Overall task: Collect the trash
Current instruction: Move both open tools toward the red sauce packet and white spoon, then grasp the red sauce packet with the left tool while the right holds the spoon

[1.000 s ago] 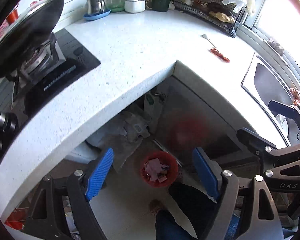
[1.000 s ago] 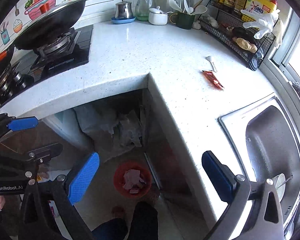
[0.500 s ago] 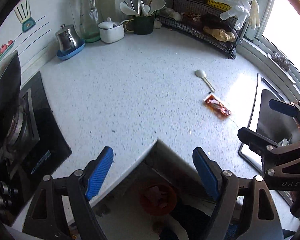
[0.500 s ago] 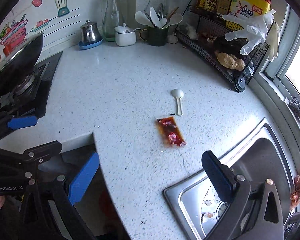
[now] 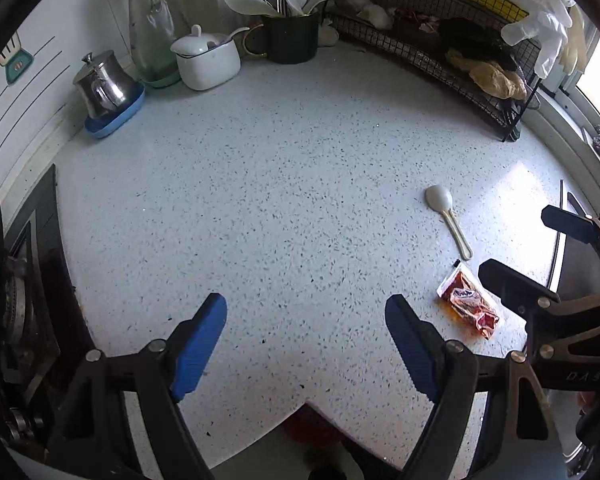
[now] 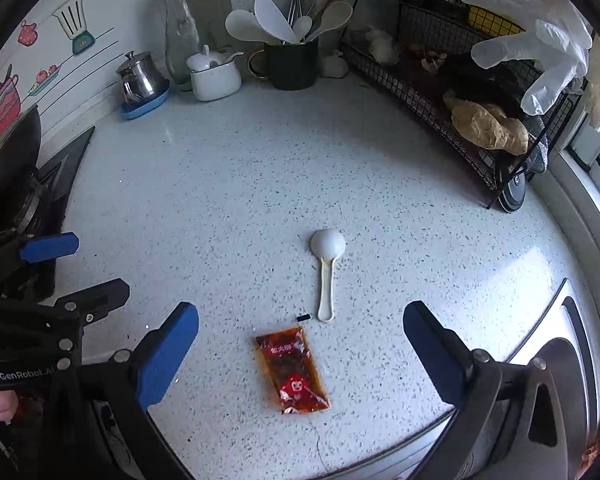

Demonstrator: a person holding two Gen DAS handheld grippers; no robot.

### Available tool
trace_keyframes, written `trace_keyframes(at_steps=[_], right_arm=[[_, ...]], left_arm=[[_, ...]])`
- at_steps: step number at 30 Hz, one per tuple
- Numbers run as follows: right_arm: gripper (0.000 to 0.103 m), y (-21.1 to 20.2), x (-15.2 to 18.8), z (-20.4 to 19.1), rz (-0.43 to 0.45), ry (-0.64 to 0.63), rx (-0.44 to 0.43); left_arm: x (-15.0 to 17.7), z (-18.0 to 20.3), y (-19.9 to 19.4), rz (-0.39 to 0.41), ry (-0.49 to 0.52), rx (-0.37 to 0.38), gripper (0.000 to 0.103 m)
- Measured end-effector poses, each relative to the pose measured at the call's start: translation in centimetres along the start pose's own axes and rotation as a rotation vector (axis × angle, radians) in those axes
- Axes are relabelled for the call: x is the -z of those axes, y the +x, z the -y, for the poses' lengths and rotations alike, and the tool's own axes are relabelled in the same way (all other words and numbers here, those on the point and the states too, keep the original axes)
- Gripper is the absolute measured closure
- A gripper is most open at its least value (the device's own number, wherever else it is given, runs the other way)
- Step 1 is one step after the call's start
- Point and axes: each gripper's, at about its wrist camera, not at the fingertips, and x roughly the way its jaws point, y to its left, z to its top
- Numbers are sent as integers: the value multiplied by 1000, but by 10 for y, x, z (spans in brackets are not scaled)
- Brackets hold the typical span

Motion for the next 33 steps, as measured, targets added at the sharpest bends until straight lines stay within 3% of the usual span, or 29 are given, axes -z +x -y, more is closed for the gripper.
trace_keyframes(at_steps=[9,11,15,17,24,28,33], right_arm=[[1,55,-26,21,-78,-10,-66],[9,65,-31,23,-99,-20,-77],[15,73,-35,23,-115,-43,-93],[26,78,-37,24,-133,-55,-112],[39,74,-40,8,-103,-140,-124],[74,68,-37,-4,-77,-204,-105],[75,56,-27,-2,-89,-169,-153]], left_arm=[[-32,4,48,-64,-31,-40,23],[-37,4,55,-72,-39,-47,23],[-43,7,61,-78,-33,-59,23],[-43,9,63,-80,-26,-60,23],[-36,4,63,-95,-55,-33,23],[-30,4,56,-88,-48,-40,23],[-22,17,43,-89,-30,-28,23]])
